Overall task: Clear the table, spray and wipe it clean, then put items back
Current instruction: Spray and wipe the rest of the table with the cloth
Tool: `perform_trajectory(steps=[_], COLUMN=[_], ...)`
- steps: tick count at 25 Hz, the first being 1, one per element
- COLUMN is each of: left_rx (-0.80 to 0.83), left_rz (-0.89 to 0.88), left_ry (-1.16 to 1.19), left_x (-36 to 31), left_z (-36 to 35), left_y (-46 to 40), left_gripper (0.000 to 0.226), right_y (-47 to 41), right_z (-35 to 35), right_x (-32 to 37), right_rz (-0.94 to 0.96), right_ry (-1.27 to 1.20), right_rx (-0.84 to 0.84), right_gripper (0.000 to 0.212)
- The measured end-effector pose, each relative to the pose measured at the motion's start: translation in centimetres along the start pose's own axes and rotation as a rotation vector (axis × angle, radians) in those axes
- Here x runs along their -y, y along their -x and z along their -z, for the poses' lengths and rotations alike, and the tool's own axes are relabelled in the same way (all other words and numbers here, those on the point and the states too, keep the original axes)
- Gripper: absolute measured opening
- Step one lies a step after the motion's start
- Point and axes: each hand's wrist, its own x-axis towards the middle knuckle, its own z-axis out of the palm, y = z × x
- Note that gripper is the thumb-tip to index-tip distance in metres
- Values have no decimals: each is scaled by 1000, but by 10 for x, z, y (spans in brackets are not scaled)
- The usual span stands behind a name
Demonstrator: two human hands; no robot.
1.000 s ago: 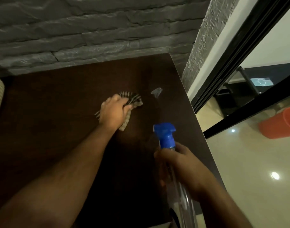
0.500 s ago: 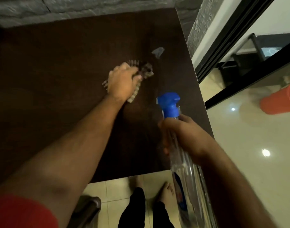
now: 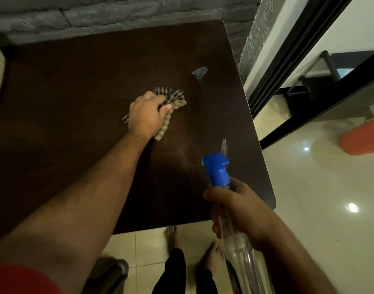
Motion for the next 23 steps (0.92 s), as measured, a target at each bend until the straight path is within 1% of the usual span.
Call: perform_trajectory(steps=[2, 4, 5, 6, 7, 9, 10, 11, 12, 13, 14, 15, 17, 18, 19, 21, 23], left_rx=[70, 185, 214, 210, 183, 82, 44, 43, 61, 79, 111, 165, 204, 183, 171, 117, 53], left_rz=[-86, -236, -316, -344, -314, -157, -64, 13, 38, 30, -23, -115, -238, -239, -199, -72, 41], left_ry=[61, 101, 106, 85, 76, 43, 19, 1, 4, 20, 51, 67, 119, 117, 99, 42, 16], left_x=[-23, -42, -42, -31, -14, 10, 11, 2, -17, -36, -52, -61, -49, -32, -16, 2, -4], left_z=[0, 6, 8, 13, 21, 19, 15, 13, 12, 5, 0, -2, 9, 18, 24, 19, 14], left_y=[37, 100, 137, 161, 163, 120, 88, 60, 47, 48, 67, 100, 177, 195, 192, 142, 88], left_gripper=[33, 33, 34, 36, 39, 41, 38, 34, 31, 30, 32, 35, 42, 44, 44, 38, 34], right_y=[2, 5, 7, 10, 12, 15, 16, 16, 16, 15, 16, 17, 19, 20, 21, 21, 21], right_z=[1, 5, 9, 12, 15, 20, 20, 19, 16, 14, 13, 12, 13, 16, 19, 23, 21], right_x=[1, 5, 7, 8, 8, 7, 7, 6, 6, 5, 3, 2, 1, -1, -3, -7, -7], right_rz=[14, 56, 78, 90, 92, 83, 78, 75, 80, 90, 100, 109, 103, 87, 68, 46, 52], right_ry=[-9, -32, -32, -27, -21, -1, 6, 10, 14, 18, 20, 26, 31, 34, 37, 46, 66], right_rx=[-16, -18, -18, -14, -6, 12, 16, 15, 12, 8, 11, 22, 42, 48, 54, 60, 55], right_gripper=[20, 17, 16, 17, 18, 21, 21, 20, 20, 18, 17, 16, 16, 17, 18, 18, 18])
